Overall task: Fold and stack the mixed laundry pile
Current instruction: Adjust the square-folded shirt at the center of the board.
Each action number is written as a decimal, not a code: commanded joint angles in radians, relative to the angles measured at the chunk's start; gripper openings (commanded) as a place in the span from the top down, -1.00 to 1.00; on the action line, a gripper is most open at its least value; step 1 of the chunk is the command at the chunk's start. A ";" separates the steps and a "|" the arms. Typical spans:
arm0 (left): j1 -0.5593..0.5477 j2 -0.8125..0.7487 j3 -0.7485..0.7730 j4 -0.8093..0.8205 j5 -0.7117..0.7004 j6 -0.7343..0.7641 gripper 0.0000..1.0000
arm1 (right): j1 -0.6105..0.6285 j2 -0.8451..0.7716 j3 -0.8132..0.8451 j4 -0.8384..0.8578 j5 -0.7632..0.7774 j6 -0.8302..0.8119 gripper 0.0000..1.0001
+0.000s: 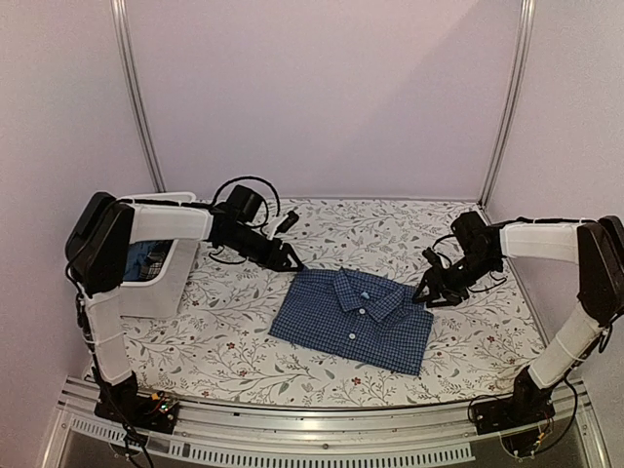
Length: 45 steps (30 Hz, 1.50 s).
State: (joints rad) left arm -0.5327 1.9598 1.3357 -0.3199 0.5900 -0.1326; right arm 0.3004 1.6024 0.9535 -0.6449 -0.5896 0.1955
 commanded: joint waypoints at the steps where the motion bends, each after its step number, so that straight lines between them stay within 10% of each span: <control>1: 0.004 0.095 0.080 -0.068 -0.001 0.069 -0.02 | 0.003 0.033 -0.023 -0.036 0.059 -0.018 -0.02; 10: -0.010 0.128 0.079 -0.092 -0.020 0.081 0.14 | 0.002 0.035 -0.070 -0.045 0.053 -0.009 -0.16; 25: -0.024 0.191 0.110 -0.071 -0.037 0.055 0.21 | 0.003 0.084 -0.059 -0.011 -0.018 -0.025 0.47; 32: -0.023 0.141 0.087 -0.081 -0.011 0.076 0.79 | 0.002 0.065 -0.034 -0.015 -0.026 -0.030 0.87; 45: 0.006 0.011 -0.019 -0.105 -0.035 0.074 1.00 | 0.003 -0.038 0.010 -0.029 0.006 -0.071 1.00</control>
State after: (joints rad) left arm -0.5400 2.0396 1.3483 -0.4129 0.5625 -0.0635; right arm 0.3004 1.6272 0.9253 -0.6811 -0.5980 0.1482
